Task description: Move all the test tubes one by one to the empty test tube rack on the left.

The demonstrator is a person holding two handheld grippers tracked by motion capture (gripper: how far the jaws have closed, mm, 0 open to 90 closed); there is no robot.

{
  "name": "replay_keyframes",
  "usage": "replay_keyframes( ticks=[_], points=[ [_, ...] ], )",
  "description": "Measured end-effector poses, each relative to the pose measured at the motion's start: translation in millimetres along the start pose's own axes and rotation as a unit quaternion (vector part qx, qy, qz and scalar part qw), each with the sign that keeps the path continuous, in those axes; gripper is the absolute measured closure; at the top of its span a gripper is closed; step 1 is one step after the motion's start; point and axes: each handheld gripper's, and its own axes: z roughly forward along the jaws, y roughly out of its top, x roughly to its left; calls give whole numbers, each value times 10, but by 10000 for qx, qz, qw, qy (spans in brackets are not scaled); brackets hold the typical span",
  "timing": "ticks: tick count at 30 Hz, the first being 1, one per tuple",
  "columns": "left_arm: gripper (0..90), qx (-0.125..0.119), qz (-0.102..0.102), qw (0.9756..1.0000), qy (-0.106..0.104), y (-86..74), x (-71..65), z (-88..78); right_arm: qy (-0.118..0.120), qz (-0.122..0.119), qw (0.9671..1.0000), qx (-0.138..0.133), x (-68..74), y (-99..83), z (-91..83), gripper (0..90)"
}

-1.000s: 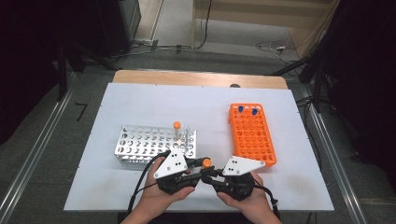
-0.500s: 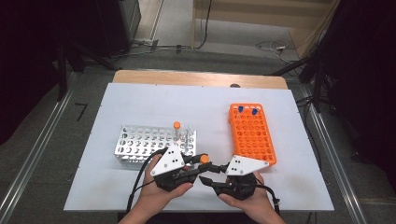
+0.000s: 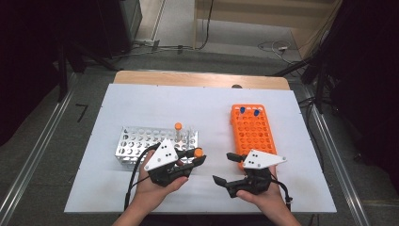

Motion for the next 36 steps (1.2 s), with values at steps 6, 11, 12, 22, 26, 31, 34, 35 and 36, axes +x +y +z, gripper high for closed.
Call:
replay_keyframes(
  ticks=[6, 11, 12, 22, 26, 31, 34, 35, 36],
  points=[
    [709, -34, -47, 9999, 136, 13, 95, -54, -25, 105, 9999, -45, -143, -31, -117, 22],
    [710, -58, -91, 9996, 273, 22, 196, -115, -84, 155, 9998, -45, -242, -84, -211, 0],
    [709, -75, -105, 9995, 305, 25, 221, -131, -88, 175, 9998, -57, -260, -99, -231, 0],
    [710, -237, -275, 9970, 689, 56, 468, -322, -403, 358, 9985, -118, -430, -237, -481, 0],
    [709, -259, -267, 9960, 808, 83, 558, -365, -525, 405, 9977, -120, -491, -307, -580, 0],
    [710, -277, -332, 9950, 901, 102, 660, -374, -649, 489, 9966, -136, -563, -381, -698, 0],
    [710, -325, -378, 9943, 946, 105, 714, -359, -727, 526, 9959, -135, -601, -417, -750, 0],
    [709, -332, -399, 9940, 959, 106, 735, -350, -750, 534, 9957, -136, -613, -427, -763, 0],
    [710, -326, -399, 9938, 983, 107, 756, -341, -765, 547, 9955, -148, -628, -433, -775, 0]
  ],
)
